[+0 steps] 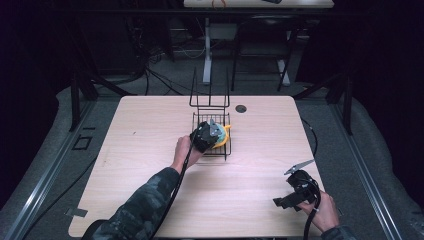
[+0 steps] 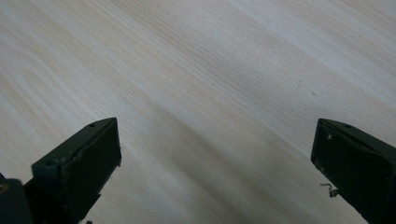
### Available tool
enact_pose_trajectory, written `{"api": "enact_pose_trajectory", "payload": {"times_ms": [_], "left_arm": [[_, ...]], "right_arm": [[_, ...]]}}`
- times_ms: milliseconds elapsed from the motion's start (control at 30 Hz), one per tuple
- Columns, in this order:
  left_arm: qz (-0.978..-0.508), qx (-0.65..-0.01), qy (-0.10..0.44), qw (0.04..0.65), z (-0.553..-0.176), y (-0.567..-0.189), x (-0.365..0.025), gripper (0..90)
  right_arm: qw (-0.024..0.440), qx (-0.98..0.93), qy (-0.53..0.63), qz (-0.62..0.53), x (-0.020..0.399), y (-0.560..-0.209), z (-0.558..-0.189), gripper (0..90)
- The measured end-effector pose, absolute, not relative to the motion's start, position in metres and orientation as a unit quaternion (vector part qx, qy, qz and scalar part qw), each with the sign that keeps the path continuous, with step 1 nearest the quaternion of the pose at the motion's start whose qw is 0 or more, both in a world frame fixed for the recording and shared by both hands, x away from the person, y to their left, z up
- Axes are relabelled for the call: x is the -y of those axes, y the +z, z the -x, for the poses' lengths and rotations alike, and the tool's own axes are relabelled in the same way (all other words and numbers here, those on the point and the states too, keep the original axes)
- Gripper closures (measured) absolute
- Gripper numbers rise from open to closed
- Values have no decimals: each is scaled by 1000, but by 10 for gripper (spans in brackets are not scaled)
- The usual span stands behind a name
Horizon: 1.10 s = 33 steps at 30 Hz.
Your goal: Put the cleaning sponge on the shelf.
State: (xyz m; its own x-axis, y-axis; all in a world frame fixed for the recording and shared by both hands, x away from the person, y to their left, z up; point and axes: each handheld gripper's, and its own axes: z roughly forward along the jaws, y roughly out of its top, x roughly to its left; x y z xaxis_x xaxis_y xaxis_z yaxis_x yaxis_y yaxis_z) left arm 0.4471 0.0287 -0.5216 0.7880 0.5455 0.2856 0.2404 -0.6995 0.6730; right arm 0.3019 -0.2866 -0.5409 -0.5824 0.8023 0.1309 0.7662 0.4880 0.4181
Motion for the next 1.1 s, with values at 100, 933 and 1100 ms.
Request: {"api": "enact_pose_trajectory", "payload": {"times_ms": [100,933,1100], "left_arm": [[-889,-226,234,321,-447,-522,-28,876],[-885,-263,216,319,-440,-510,-31,376],[-886,-265,216,314,-437,-501,-37,296]], "right_arm": [[41,-860,223,-457,287,-542,-302,11],[35,-860,221,-459,286,-541,-301,11],[36,-860,220,-458,286,-542,-302,11]]}}
